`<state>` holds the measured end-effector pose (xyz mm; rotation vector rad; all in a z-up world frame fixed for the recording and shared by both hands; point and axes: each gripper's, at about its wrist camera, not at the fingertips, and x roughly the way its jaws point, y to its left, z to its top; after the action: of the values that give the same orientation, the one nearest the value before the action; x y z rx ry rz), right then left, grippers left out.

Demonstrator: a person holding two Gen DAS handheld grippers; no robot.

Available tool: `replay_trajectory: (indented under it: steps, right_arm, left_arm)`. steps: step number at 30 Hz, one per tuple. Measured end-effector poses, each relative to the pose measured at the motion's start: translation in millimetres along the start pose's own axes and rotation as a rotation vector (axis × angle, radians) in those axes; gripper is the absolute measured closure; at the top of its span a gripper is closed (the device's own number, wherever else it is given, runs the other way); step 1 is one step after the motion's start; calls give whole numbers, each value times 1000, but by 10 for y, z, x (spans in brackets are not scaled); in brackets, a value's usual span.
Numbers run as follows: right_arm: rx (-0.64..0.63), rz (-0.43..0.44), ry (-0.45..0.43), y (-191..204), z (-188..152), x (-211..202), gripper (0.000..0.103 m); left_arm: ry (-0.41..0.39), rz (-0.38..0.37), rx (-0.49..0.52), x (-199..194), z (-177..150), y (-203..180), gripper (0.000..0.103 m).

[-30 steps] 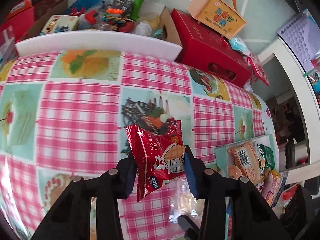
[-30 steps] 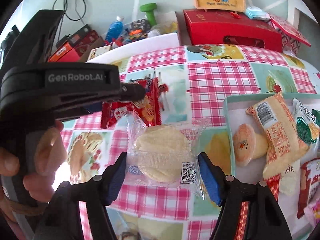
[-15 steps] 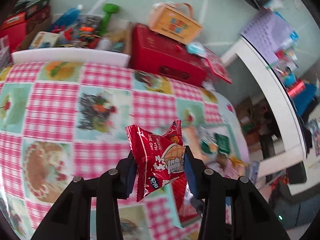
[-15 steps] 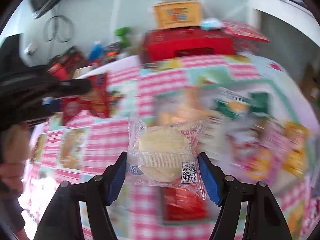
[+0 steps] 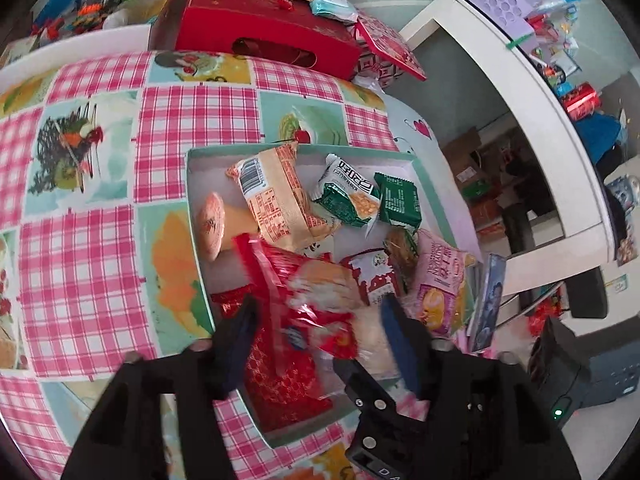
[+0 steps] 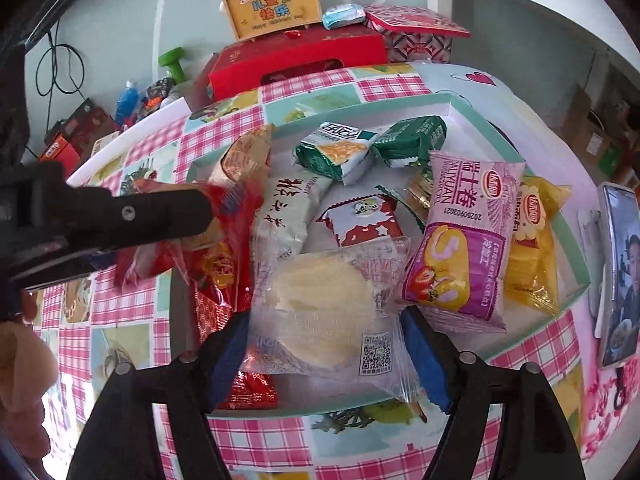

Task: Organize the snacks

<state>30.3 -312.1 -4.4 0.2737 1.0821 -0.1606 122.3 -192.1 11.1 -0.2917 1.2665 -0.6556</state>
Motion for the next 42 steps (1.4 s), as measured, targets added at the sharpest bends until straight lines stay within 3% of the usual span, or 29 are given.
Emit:
replay_trajectory:
  steps: [5, 10, 13, 20, 23, 31, 42]
  right_arm:
    - [-21, 1, -5, 54, -40, -77, 22]
    - [-44, -1, -20, 98, -100, -193, 12]
    - [-57, -1, -41, 147, -168, -292, 2]
    - [-93, -13, -72, 286, -336, -417, 0]
    - [-111, -17, -80, 352, -406, -439, 0]
    - [-88, -23, -93, 409, -541, -392, 0]
    - [-60, -58, -108, 394, -587, -294, 0]
  left_arm:
    - [-13, -10, -36, -181, -102, 108, 21]
    - [-50, 24, -63, -448, -296, 241, 15]
    - [-106, 140, -55, -647, -475, 353, 11]
    - [-252, 574, 44, -957, -916, 516, 8]
    - [-262, 659, 70, -979, -1046, 577, 8]
    - [-196, 685, 47, -803, -1306, 703, 8]
    - [-160, 699, 12, -695, -1301, 815, 8]
